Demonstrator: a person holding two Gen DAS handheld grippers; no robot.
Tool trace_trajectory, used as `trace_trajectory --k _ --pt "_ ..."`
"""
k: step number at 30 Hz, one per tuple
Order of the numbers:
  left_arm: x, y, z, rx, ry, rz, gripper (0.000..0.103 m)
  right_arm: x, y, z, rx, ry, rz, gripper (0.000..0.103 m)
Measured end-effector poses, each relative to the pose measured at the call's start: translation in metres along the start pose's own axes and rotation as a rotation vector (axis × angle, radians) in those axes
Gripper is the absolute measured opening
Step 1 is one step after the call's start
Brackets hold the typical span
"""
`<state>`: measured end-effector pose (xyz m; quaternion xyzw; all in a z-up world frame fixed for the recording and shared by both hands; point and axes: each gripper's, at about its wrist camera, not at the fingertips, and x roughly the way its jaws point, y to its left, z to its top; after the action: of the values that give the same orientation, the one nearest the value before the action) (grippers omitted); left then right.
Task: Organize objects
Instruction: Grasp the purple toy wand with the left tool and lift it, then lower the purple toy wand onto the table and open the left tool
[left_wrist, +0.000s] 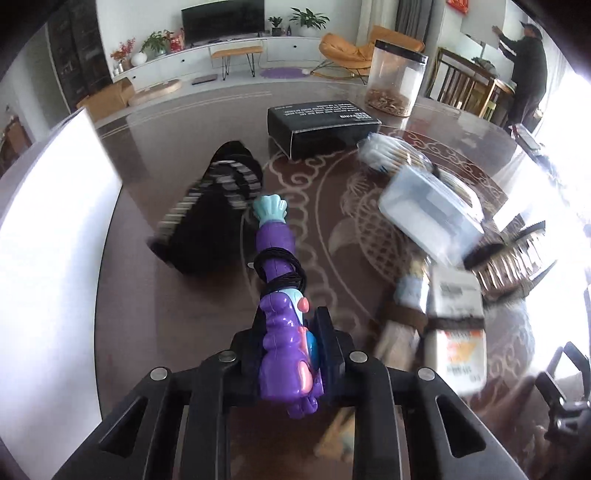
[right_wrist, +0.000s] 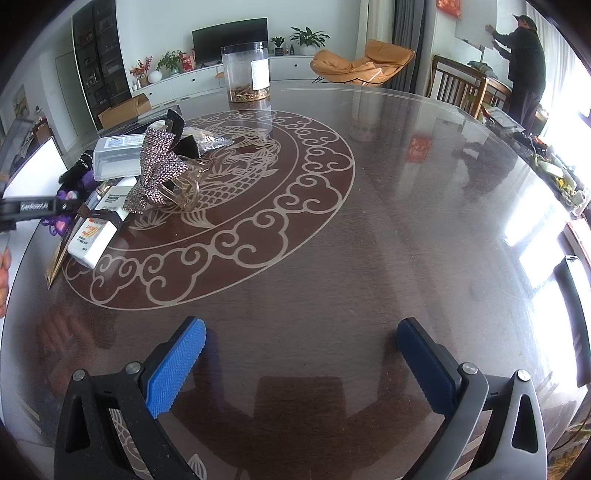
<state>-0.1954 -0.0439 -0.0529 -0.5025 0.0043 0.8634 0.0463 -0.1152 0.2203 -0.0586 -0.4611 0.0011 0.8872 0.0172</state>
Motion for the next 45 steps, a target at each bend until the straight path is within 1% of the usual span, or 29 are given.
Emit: trace_trajectory --k 2,4,7,11,12,13,14,15,16,17,21,22,27,36,45 --pt "-0.015 -0.002 -0.028 -0.015 -0.019 -0.005 0.023 0.000 0.000 0.000 0.000 0.000 0.000 0.103" --pt "-0.030 -0.008 -0.057 -0.004 -0.034 -0.006 0.023 0.000 0.000 0.000 0.000 0.000 0.000 0.103" --pt "-0.050 -0.016 -0.090 0.031 -0.045 -0.008 0.023 0.000 0.000 0.000 0.000 0.000 0.000 0.103" --pt "-0.061 -0.018 -0.105 0.064 -0.052 -0.026 0.025 0.000 0.000 0.000 0.000 0.000 0.000 0.103" --pt "-0.062 -0.018 -0.106 0.069 -0.053 -0.032 0.030 0.000 0.000 0.000 0.000 0.000 0.000 0.103" --pt "-0.061 -0.020 -0.106 0.073 -0.054 -0.042 0.045 0.000 0.000 0.000 0.000 0.000 0.000 0.103" --pt "-0.058 -0.021 -0.105 0.077 -0.050 -0.036 0.057 0.000 0.000 0.000 0.000 0.000 0.000 0.103" --pt "-0.056 -0.021 -0.104 0.074 -0.039 -0.014 0.079 0.000 0.000 0.000 0.000 0.000 0.000 0.103" --pt "-0.052 -0.019 -0.103 0.064 -0.032 0.010 0.087 0.000 0.000 0.000 0.000 0.000 0.001 0.103" --pt "-0.051 -0.017 -0.105 0.055 -0.041 0.023 0.089 0.000 0.000 0.000 0.000 0.000 0.001 0.103" --pt "-0.048 -0.011 -0.107 0.044 -0.055 0.031 0.102 0.000 0.000 0.000 0.000 0.000 0.000 0.103" --pt "-0.047 -0.009 -0.107 0.039 -0.054 0.032 0.103 0.000 0.000 0.000 0.000 0.000 0.000 0.103" --pt "-0.046 -0.001 -0.105 0.038 -0.075 0.033 0.103 0.000 0.000 0.000 0.000 -0.001 0.001 0.103" --pt "-0.045 0.000 -0.104 0.036 -0.096 0.033 0.103 0.000 0.000 0.000 -0.001 -0.001 0.001 0.103" --pt "-0.045 0.000 -0.103 0.035 -0.100 0.032 0.103 0.000 0.000 0.000 -0.001 -0.001 0.001 0.103"
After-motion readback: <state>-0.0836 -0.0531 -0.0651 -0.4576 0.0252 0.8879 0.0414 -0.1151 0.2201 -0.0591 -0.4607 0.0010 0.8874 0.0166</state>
